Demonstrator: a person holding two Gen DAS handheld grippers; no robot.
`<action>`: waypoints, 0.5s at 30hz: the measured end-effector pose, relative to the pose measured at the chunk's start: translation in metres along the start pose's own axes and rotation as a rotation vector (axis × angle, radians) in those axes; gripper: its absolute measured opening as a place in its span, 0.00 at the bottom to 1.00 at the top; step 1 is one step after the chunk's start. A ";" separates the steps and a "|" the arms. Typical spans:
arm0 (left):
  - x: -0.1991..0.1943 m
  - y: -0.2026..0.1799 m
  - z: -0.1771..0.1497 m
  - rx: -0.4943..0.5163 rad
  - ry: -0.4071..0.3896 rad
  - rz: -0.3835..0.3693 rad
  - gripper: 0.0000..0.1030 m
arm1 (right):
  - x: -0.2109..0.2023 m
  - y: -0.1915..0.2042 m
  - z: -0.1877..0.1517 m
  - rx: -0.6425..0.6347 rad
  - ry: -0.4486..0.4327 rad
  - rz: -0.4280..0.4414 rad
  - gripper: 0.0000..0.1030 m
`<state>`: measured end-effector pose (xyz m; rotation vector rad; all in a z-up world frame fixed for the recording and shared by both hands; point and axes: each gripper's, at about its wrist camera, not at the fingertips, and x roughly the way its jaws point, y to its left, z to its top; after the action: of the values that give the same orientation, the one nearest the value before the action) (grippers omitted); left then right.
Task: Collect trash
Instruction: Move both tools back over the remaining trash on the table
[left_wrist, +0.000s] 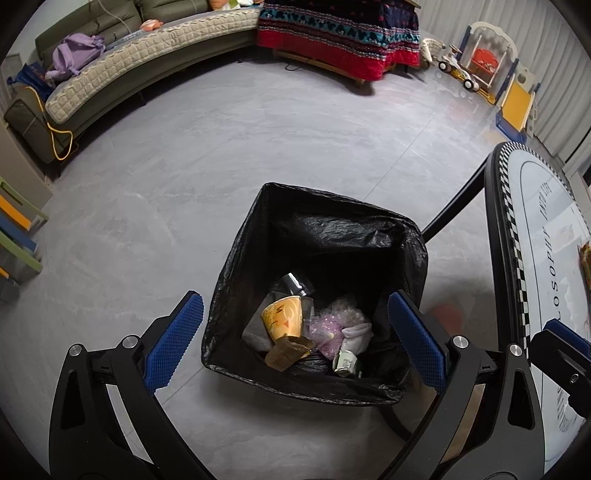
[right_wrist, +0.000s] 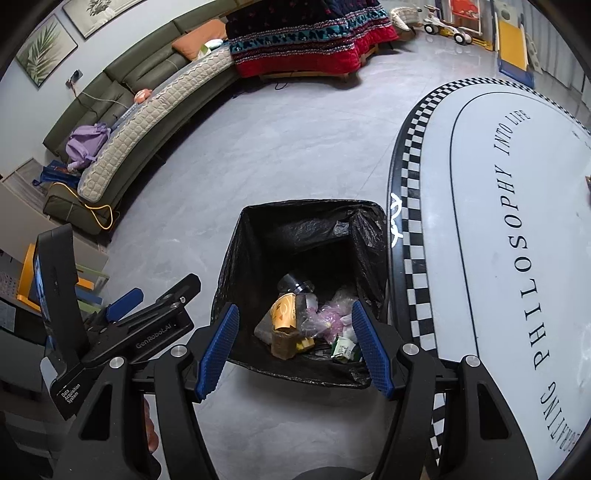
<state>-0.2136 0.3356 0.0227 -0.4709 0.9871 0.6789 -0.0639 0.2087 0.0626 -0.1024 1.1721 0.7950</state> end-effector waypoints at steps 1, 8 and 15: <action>0.000 -0.003 0.000 0.005 0.000 -0.002 0.94 | -0.002 -0.002 0.000 0.004 -0.003 0.000 0.63; -0.005 -0.029 0.000 0.045 0.002 -0.019 0.94 | -0.020 -0.022 -0.004 0.040 -0.027 0.001 0.63; -0.027 -0.079 -0.002 0.134 -0.021 -0.090 0.94 | -0.051 -0.055 -0.010 0.078 -0.075 -0.018 0.63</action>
<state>-0.1687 0.2707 0.0503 -0.3875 0.9795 0.5326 -0.0463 0.1380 0.0841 -0.0185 1.1282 0.7307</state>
